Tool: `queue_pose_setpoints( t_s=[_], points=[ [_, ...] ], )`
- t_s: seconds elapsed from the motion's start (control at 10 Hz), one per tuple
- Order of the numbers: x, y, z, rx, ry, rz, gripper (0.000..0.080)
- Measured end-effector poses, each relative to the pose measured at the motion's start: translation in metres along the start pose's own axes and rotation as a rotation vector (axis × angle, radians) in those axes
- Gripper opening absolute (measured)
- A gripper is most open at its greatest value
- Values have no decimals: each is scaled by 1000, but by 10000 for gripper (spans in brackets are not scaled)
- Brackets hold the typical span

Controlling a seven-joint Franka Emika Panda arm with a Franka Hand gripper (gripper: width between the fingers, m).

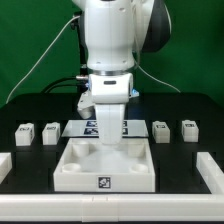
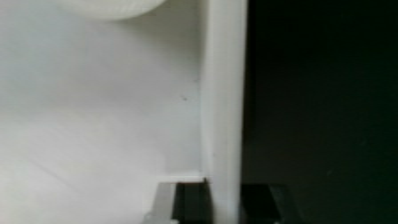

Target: Assemble one leg

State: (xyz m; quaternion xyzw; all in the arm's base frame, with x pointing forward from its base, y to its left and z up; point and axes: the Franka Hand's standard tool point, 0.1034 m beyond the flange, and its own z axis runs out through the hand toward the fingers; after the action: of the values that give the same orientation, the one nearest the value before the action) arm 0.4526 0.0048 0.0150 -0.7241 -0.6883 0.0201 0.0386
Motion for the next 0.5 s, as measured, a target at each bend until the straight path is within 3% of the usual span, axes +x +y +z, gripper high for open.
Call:
queue_pose_setpoints(
  t_s=[0.5],
  points=[
    [53, 38, -3, -44, 37, -12, 62]
  ],
)
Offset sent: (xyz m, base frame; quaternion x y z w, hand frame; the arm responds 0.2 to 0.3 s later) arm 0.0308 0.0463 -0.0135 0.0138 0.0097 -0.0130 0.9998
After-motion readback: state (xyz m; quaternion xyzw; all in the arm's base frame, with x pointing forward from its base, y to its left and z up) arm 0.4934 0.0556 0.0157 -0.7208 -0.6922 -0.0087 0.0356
